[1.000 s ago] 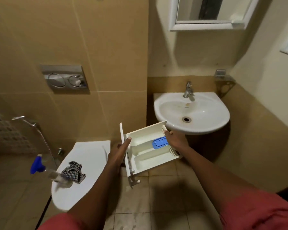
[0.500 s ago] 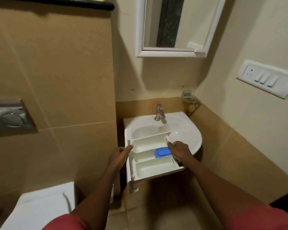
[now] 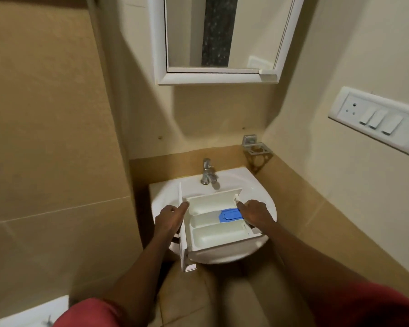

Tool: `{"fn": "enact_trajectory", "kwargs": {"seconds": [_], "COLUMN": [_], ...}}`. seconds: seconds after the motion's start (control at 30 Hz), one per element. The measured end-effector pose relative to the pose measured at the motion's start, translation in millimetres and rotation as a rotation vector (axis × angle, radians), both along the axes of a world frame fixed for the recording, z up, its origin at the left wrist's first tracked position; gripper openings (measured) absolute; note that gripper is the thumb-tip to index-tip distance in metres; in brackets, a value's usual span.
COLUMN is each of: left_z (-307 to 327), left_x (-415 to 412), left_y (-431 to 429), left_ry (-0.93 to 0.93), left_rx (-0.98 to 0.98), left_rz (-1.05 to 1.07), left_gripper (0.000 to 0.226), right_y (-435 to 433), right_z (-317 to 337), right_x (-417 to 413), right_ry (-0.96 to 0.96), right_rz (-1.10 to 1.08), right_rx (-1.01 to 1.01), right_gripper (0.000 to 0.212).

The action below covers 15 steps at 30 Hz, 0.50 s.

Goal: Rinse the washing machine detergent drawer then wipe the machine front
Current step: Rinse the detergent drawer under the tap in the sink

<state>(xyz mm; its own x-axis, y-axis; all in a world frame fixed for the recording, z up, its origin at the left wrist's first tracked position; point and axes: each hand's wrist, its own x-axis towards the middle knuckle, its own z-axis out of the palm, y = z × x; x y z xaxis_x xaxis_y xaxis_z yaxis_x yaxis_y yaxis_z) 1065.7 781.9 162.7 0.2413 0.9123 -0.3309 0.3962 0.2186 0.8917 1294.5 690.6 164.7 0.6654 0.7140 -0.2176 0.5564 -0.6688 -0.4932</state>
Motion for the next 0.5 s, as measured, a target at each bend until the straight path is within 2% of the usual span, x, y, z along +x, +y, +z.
{"fn": "enact_trajectory", "kwargs": {"seconds": [0.3, 0.37, 0.5], "left_z": [-9.9, -20.1, -35.7], "left_x": [88.0, 98.1, 115.2], "left_y": [60.8, 65.8, 72.7], "left_ry": [0.198, 0.167, 0.078], "left_rx": [-0.058, -0.128, -0.209], "left_rz": [0.015, 0.054, 0.129], "left_gripper": [0.050, 0.050, 0.046], "right_y": [78.8, 89.7, 120.8], "right_z": [-56.0, -68.7, -67.7], "right_x": [94.6, 108.2, 127.2], "right_ry": [0.143, 0.173, 0.058], "right_rz": [0.092, 0.107, 0.175], "right_rx": [-0.130, -0.191, -0.258], "right_gripper": [0.052, 0.059, 0.059]}}
